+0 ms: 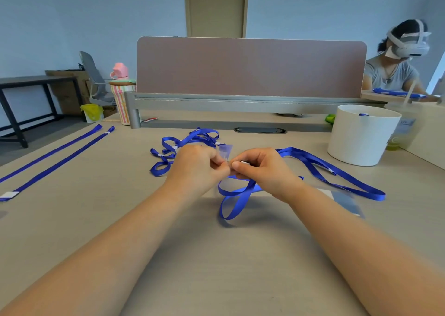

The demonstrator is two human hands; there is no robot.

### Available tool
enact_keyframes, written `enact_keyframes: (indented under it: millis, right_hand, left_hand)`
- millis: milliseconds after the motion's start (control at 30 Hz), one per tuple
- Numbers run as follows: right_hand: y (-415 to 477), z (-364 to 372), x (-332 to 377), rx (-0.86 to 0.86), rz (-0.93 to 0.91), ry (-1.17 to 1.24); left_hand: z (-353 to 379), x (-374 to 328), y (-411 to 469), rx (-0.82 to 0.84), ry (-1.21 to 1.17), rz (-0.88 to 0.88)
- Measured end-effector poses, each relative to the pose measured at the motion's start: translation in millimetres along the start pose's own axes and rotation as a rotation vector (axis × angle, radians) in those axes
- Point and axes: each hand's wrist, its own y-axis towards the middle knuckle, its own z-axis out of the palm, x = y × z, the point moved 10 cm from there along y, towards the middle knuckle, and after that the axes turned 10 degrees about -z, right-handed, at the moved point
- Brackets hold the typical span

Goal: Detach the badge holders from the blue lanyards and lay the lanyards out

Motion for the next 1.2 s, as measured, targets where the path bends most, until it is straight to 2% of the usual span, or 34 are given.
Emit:
enact_keyframes:
  millis: [300, 567, 633, 800, 867, 1100, 1167, 1200]
  right_hand:
    - [-3, -7, 12, -0.113, -0.097, -0.261]
    - [-4, -11, 15, -0.144, -0.114, -0.264]
    - [-4, -11, 14, -0.134, -0.102, -0.235]
    - [-4, -5, 13, -0.061, -0.091, -0.110]
    - [-4, -3, 16, -0.021, -0.109, -0.080]
    - [-8, 11, 26, 0.101, -0.130, 0.020]
    - [-9, 12, 27, 0.111, -0.121, 0.044]
    - [-9, 11, 26, 0.109, -0.114, 0.047]
  left_hand:
    - [2, 3, 0, -0.098, -0.060, 0.063]
    - [10, 27, 10, -0.053, -0.296, -0.070]
    - [13, 28, 12, -0.011, -0.341, -0.063]
    - [16, 13, 13, 0.112, -0.343, 0.105]
    - [22, 20, 17, 0.185, -0.351, 0.096]
    - [49, 25, 11, 0.564, -0.599, 0.036]
    - [46, 21, 10, 0.547, -0.575, 0.063]
    - [42, 21, 12, 0.485, -0.524, 0.081]
